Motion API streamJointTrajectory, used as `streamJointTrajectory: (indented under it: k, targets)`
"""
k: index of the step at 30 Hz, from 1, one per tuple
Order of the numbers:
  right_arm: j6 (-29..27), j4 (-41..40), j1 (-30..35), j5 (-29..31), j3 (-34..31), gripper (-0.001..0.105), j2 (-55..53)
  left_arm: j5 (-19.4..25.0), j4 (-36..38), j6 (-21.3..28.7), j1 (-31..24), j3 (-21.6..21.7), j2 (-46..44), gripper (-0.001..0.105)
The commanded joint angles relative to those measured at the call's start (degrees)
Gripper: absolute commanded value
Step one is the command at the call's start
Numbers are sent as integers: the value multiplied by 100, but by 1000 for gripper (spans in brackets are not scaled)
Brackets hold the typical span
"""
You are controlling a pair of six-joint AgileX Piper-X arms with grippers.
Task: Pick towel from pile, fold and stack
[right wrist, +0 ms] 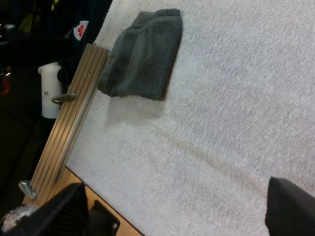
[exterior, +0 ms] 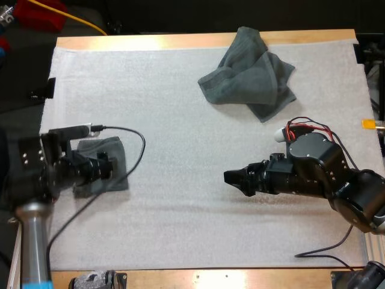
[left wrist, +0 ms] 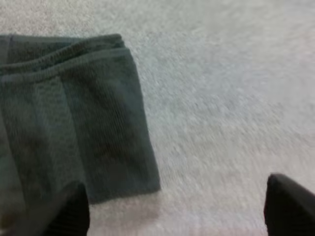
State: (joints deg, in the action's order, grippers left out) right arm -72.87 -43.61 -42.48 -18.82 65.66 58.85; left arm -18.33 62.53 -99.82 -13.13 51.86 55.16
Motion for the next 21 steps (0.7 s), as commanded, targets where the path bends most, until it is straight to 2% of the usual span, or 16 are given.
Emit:
streamJointTrajectory:
  k: [1,3,9,14,21]
  targets:
    - [-18,-33,-1,-88,28,71,-42,-36,91,-84,27,35,-163,71]
    - [-38,-33,-1,-125,28,71,-42,-90,153,-167,27,35,-413,71]
    - [-58,-33,-1,-202,28,71,-42,-709,360,-232,27,35,-1213,71]
    - [-77,-33,-1,-202,28,71,-42,-961,765,-236,40,35,-1947,71]
    - [-86,-63,-1,-202,28,71,-42,-1230,828,-426,720,35,-2747,71]
